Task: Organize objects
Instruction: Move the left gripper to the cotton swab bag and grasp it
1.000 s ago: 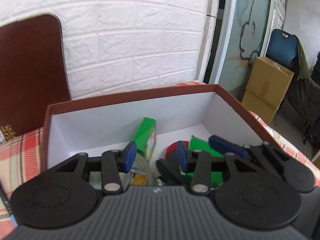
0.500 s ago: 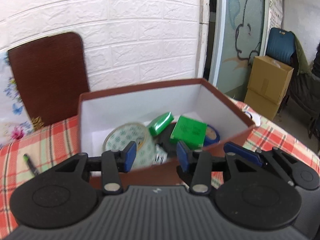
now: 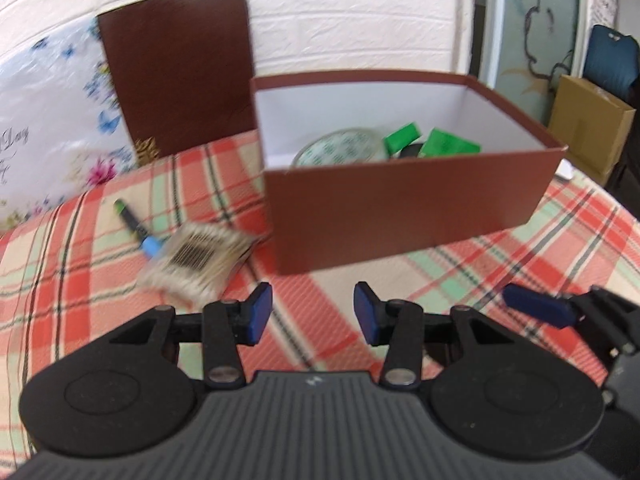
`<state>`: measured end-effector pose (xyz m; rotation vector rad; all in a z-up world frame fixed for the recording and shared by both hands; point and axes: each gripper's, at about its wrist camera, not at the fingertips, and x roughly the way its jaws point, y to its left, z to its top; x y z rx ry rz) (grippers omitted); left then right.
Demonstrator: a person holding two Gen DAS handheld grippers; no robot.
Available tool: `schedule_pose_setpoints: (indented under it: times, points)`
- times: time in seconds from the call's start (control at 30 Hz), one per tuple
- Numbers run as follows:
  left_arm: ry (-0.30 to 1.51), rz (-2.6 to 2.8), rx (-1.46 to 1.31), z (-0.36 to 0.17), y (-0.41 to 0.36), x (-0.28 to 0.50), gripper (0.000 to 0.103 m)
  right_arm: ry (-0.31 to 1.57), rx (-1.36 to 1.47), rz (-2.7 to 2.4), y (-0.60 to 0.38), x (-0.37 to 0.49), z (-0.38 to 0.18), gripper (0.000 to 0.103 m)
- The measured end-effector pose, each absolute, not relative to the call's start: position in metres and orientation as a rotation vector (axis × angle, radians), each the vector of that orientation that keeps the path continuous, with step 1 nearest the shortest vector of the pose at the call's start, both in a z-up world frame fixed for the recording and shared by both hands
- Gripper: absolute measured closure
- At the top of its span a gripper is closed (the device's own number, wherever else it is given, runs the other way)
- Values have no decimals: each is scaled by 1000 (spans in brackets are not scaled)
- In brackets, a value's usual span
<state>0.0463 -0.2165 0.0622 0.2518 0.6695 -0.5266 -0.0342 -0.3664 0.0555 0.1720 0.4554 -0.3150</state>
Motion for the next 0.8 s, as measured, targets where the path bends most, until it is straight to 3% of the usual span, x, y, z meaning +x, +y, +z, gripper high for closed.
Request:
schedule_pose_setpoints:
  times: [0.47,0.8]
  points:
    - [703,-415,243,38,-173,53,54,487,149,-274,-345,-28,58,36]
    - [728,-225,129,13,-86,86,48,592,52,-73,-295,17,45,38]
